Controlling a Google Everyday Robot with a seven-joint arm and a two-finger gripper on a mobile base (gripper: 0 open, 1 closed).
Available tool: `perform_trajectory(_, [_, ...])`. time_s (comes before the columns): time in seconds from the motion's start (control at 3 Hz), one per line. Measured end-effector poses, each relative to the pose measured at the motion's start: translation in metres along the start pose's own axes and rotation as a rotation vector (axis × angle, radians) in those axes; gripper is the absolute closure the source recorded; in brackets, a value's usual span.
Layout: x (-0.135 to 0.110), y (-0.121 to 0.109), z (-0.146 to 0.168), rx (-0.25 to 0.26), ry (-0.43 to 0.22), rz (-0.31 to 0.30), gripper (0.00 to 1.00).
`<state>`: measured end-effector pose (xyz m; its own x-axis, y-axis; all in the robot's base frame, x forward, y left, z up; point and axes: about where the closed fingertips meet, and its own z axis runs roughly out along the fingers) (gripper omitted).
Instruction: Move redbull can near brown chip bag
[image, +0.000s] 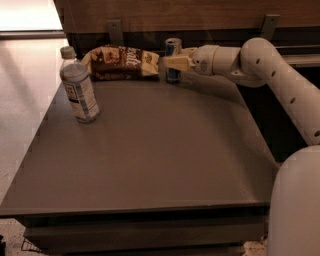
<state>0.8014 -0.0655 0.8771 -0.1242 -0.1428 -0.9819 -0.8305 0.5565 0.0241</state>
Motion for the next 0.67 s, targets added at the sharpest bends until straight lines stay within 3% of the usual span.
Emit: perform_trajectory(0.67, [0.0001,0.0019,0.0031,-0.005,0.000,0.001,0.06])
